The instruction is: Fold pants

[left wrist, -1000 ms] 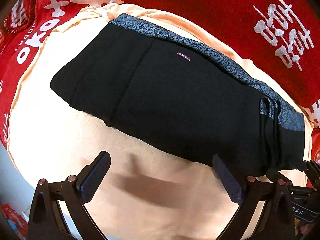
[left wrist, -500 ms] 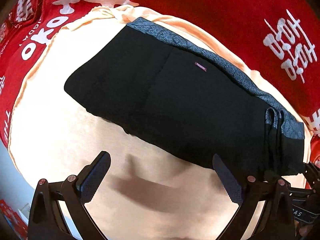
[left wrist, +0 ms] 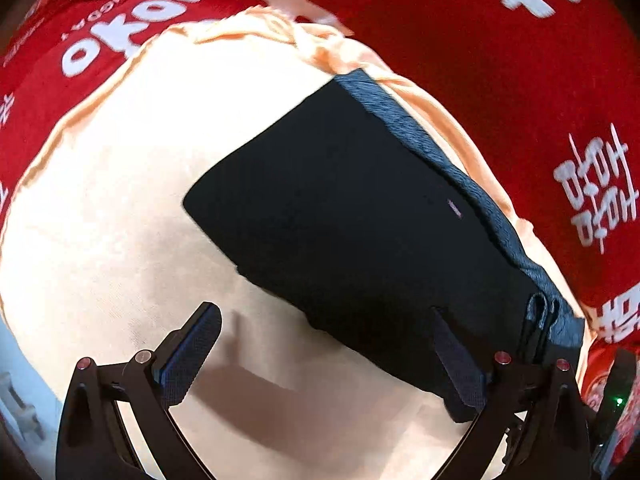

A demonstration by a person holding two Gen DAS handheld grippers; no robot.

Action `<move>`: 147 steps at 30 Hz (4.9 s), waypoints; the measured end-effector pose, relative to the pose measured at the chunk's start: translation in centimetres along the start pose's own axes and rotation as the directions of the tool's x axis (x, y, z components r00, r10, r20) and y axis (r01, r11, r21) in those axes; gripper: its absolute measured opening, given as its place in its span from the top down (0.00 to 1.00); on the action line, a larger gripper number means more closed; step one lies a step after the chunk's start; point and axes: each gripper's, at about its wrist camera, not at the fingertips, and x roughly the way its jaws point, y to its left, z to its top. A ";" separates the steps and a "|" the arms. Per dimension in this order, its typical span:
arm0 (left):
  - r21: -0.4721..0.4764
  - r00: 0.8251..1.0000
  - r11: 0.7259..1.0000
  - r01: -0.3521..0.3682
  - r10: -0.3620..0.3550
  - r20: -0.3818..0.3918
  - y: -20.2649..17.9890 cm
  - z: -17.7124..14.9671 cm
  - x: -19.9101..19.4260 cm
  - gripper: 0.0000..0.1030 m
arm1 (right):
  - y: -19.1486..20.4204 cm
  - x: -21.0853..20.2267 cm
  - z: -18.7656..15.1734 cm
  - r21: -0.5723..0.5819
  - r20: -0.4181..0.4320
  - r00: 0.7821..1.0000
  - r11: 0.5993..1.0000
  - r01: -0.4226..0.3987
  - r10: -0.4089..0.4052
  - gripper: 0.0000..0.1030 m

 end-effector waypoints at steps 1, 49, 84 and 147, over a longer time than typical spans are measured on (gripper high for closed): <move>-0.019 0.998 0.998 0.055 -0.055 -0.001 0.6 0.1 0.1 0.00 | 0.0 0.1 0.0 0.003 0.001 1.000 1.000 -0.001 0.001 0.20; 0.554 0.871 0.687 -0.470 0.261 0.416 -11.8 -5.3 2.0 0.62 | 18.9 -2.9 21.0 -0.220 -0.369 0.836 0.836 -0.503 0.406 0.14; 0.932 0.983 0.323 -0.163 -0.026 0.181 -41.5 -25.8 2.5 0.62 | -28.4 -5.1 -7.4 0.360 0.263 0.727 0.634 -0.684 0.635 0.82; 0.623 0.986 0.774 -0.115 0.168 -0.026 -31.1 -14.9 3.8 0.22 | -20.9 -3.9 -10.9 0.370 0.142 0.965 0.892 -0.260 0.222 0.77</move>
